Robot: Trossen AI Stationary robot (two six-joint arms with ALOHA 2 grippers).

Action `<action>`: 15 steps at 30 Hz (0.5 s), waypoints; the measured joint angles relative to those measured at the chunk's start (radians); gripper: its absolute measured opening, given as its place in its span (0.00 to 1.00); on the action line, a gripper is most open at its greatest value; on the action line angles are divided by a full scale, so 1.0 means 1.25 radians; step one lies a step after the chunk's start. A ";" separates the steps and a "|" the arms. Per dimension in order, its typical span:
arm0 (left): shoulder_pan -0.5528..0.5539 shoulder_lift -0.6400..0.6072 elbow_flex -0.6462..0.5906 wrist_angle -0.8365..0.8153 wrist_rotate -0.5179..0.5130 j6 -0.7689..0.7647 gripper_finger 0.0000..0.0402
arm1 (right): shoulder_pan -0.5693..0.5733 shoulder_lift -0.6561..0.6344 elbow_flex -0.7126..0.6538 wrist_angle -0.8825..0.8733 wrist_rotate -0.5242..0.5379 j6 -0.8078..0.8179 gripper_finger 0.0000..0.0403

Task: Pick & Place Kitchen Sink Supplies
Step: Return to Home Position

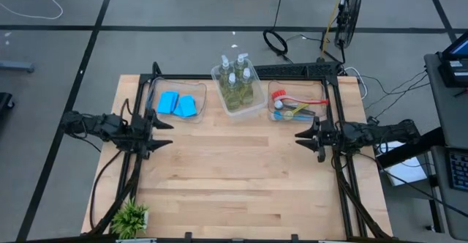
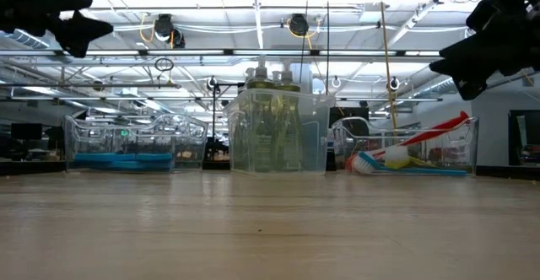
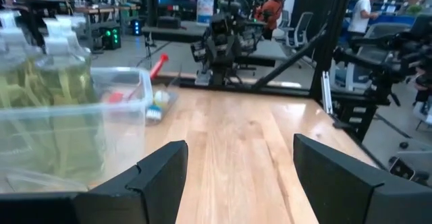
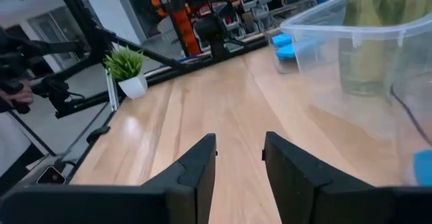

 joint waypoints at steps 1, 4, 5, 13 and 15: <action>0.000 0.000 -0.011 0.004 0.000 0.000 0.67 | 0.000 0.000 -0.013 0.019 0.000 0.000 0.28; 0.000 0.000 -0.026 0.013 0.000 -0.015 0.67 | 0.000 0.000 -0.040 0.069 -0.004 0.007 0.28; 0.000 0.000 -0.026 0.009 0.001 -0.020 0.67 | 0.000 -0.001 -0.045 0.074 -0.003 0.011 0.28; 0.000 0.000 -0.027 -0.011 0.001 -0.079 0.67 | 0.000 0.000 -0.050 0.077 -0.002 -0.013 0.28; 0.000 0.000 -0.027 -0.029 0.000 -0.125 0.67 | 0.000 0.000 -0.050 0.077 -0.002 -0.014 0.28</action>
